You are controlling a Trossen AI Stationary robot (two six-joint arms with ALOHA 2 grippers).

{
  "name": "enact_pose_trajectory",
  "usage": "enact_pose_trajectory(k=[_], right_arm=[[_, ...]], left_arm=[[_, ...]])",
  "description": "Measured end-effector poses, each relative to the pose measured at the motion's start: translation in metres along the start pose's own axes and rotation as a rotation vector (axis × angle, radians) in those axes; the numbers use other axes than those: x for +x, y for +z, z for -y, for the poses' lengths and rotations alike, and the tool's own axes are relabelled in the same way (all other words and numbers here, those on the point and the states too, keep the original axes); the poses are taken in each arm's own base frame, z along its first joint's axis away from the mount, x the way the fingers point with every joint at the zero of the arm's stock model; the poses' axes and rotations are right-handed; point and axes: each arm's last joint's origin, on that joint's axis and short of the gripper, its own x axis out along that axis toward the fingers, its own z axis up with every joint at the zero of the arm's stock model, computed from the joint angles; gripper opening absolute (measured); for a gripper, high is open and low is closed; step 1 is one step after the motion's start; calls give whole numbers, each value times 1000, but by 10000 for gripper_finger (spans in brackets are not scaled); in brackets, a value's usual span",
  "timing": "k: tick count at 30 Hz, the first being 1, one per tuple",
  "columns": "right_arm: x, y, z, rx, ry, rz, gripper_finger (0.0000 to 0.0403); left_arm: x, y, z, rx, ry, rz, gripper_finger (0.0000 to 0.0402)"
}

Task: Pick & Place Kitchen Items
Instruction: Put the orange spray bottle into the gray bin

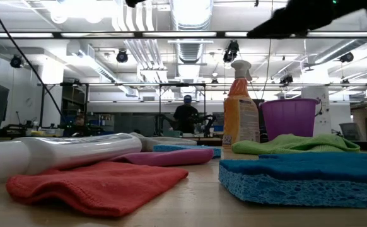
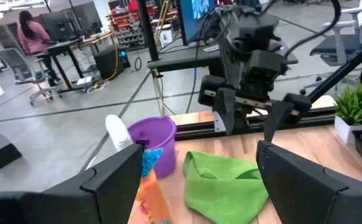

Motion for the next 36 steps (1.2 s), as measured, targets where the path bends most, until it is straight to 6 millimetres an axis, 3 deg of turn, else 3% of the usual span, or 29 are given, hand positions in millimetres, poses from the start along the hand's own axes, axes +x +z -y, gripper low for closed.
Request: enact_pose_trajectory(k=[11, 17, 23, 29, 32, 36], right_arm=[[10, 46, 89, -34, 69, -146, 283], [31, 58, 134, -44, 70, -377, 283], [52, 78, 175, -10, 107, -590, 283], [60, 107, 202, -52, 146, -734, 283], [68, 111, 211, -39, 142, -700, 283], [60, 108, 216, -42, 135, -709, 283]], left_arm=[[-23, -29, -13, 9, 130, 52, 312], [-28, -45, -21, -4, 176, 18, 312], [-30, -49, -21, 5, 173, -10, 312], [-30, -50, -20, 11, 170, -23, 312], [-30, -51, -20, 10, 168, -32, 312], [-30, -53, -20, 14, 161, -55, 312]])
